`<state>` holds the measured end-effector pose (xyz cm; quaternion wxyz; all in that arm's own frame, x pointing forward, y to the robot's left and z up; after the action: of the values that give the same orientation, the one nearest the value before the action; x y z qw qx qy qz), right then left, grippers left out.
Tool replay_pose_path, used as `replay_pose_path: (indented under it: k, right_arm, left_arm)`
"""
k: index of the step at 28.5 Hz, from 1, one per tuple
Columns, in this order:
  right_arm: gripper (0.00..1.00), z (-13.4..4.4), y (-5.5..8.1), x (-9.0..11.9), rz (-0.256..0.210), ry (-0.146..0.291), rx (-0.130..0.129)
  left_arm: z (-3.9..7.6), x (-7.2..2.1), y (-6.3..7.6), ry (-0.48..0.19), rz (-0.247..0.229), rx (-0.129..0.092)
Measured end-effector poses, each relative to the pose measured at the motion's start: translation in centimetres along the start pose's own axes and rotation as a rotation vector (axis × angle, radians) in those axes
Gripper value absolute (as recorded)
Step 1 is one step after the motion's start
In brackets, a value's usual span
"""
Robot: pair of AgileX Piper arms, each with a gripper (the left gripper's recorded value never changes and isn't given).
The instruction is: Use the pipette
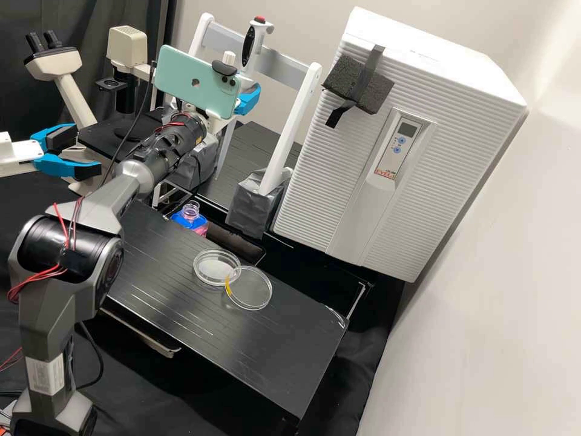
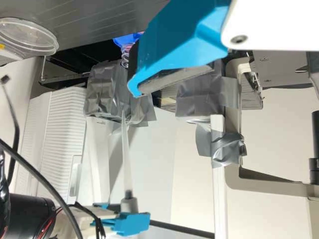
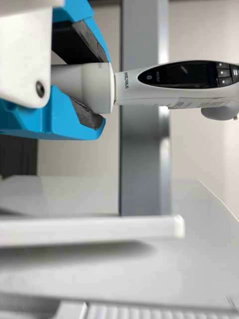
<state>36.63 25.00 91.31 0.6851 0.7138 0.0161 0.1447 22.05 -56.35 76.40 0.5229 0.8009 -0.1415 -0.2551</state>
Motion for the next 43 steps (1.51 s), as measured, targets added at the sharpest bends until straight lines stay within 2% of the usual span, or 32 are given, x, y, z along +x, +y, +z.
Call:
replay_pose_path:
  k: [2,6,10,13,15,17,19,24,27,29,32,34,39,42,43]
  right_arm:
    - [0.0,-0.1,0.2,-0.2,0.034,0.007,0.002]
    - [0.0,-0.1,-0.1,-1.1,0.063,0.013,0.032]
    - [0.0,0.5,-0.8,-2.5,0.09,0.011,0.07]
    - [0.0,1.2,-1.3,-3.5,0.114,0.004,0.083]
    - [0.0,1.5,-1.7,-4.0,0.116,0.0,0.091]
    - [0.0,1.9,-2.2,-4.7,0.113,-0.006,0.092]
    - [0.0,2.1,-2.6,-5.1,0.103,-0.009,0.093]
    - [0.0,1.9,-3.4,-6.3,0.072,-0.001,0.118]
    - [0.0,1.8,-3.8,-6.9,0.086,0.012,0.12]
    - [0.0,1.6,-4.2,-7.3,0.097,0.023,0.133]
    - [0.0,1.3,-4.4,-7.5,0.103,0.034,0.139]
    - [0.0,1.3,-4.6,-7.5,0.114,0.04,0.139]
    - [0.0,1.7,-5.2,-7.2,0.134,0.035,0.128]
    - [0.0,2.1,-5.9,-7.0,0.12,0.023,0.118]
    - [0.0,2.3,-6.0,-7.1,0.12,0.019,0.114]
  left_arm:
    - [0.0,0.04,-0.1,0.001,-0.004,-0.02]
    - [-0.2,0.34,-0.7,0.007,-0.025,-0.024]
    - [-0.1,1.32,-1.9,-0.001,-0.067,-0.031]
    - [0.0,2.1,-2.6,-0.009,-0.093,-0.034]
    - [0.1,2.48,-3.0,-0.013,-0.104,-0.03]
    - [0.1,2.84,-3.5,-0.007,-0.118,-0.035]
    - [0.1,3.07,-3.8,0.007,-0.124,-0.026]
    - [0.0,3.43,-4.7,0.039,-0.153,0.026]
    - [0.0,3.53,-5.1,0.049,-0.165,0.064]
    - [-0.1,3.58,-5.5,0.058,-0.178,0.09]
    - [-0.3,3.62,-6.2,0.07,-0.204,0.108]
    - [-0.6,3.63,-6.8,0.088,-0.231,0.103]
    - [-0.7,3.65,-6.9,0.094,-0.228,0.097]
    - [-0.7,3.68,-7.1,0.097,-0.233,0.041]
    - [-0.8,3.68,-7.2,0.101,-0.233,0.031]
